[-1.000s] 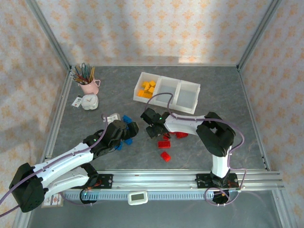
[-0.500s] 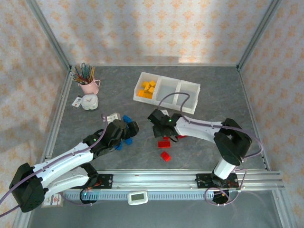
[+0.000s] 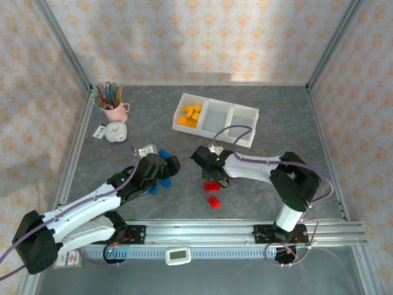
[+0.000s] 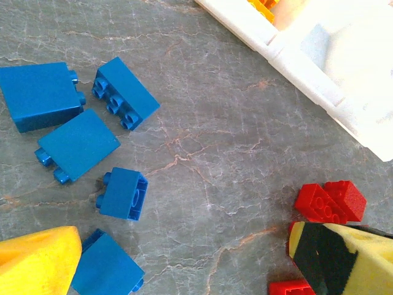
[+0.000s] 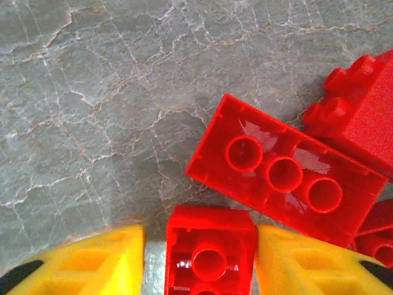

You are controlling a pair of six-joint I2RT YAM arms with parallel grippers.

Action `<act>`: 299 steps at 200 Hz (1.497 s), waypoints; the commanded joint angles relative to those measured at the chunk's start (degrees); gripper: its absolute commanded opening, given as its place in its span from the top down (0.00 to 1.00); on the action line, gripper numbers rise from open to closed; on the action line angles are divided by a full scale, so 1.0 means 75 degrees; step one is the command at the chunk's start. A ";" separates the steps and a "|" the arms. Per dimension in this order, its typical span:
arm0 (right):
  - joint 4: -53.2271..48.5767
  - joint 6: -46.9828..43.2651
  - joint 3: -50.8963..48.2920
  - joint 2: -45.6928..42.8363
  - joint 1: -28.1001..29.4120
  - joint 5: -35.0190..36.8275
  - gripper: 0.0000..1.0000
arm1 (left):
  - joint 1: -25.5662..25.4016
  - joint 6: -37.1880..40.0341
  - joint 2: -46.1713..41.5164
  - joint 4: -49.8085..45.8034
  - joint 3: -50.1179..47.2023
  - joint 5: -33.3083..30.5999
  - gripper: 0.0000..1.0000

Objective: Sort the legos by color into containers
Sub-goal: Pick up the lego from the center of the table, then place the lego in the container.

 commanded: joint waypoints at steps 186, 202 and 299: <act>0.0495 -0.2688 0.4421 0.2059 -0.2148 0.1215 0.67 | 0.0295 0.0817 0.1207 0.0622 0.1851 -0.0170 0.01; 0.0279 -0.2747 0.5154 0.2735 -0.2451 0.1078 0.67 | 0.0330 0.0814 0.1367 0.0823 0.1882 -0.0184 0.01; 0.0396 -0.3241 0.4556 0.1866 -0.2516 0.0538 0.47 | 0.0348 0.0864 0.1497 0.0486 0.2095 -0.0103 0.01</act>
